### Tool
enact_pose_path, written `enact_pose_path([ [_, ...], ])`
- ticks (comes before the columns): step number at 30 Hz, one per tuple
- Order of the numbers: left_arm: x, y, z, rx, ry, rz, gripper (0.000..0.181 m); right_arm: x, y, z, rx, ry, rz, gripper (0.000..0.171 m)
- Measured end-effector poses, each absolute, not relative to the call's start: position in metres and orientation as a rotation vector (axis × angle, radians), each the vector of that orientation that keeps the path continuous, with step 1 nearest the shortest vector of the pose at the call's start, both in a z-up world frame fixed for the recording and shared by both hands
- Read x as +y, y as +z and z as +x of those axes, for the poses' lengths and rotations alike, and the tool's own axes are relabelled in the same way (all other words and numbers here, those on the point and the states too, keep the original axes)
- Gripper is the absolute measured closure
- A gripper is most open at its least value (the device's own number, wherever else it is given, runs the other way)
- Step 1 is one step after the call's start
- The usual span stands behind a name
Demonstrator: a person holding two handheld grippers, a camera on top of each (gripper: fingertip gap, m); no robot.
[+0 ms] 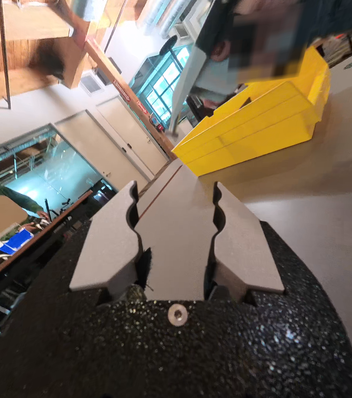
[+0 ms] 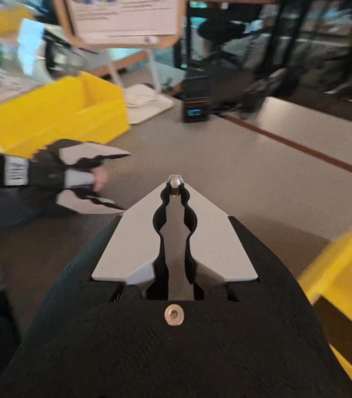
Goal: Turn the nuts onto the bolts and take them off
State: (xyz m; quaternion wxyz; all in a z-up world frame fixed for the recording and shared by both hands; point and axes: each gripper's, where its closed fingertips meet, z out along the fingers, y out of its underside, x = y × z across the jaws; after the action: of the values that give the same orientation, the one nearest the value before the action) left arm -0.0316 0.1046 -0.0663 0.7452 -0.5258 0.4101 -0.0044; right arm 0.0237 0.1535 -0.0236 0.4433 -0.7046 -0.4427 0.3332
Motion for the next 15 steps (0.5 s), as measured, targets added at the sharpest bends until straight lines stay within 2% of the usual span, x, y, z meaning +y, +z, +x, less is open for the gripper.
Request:
enact_pose_path([
  [1,0.106,-0.068,-0.033,0.892,-0.024,-1.163,0.115,0.188,-0.019,0.052,-1.040,0.623,-1.793,0.163],
  [3,0.109,-0.071,-0.035,0.884,-0.031,-1.181,0.118,0.247,-0.029,0.116,-0.962,0.251,-1.995,0.163],
  [5,0.111,-0.074,-0.034,0.895,-0.029,-1.194,0.125,0.285,-0.054,0.161,-0.942,0.081,-2.229,0.163],
  [11,0.113,-0.082,-0.031,0.937,0.023,-1.209,0.133,0.320,-0.129,0.197,-1.061,-0.018,-2.636,0.162],
  [13,0.114,-0.083,-0.033,0.930,0.015,-1.225,0.134,0.322,-0.140,0.197,-1.034,-0.008,-2.688,0.162],
  [15,0.116,-0.084,-0.035,0.914,0.000,-1.245,0.134,0.322,-0.140,0.199,-1.013,-0.011,-2.701,0.152],
])
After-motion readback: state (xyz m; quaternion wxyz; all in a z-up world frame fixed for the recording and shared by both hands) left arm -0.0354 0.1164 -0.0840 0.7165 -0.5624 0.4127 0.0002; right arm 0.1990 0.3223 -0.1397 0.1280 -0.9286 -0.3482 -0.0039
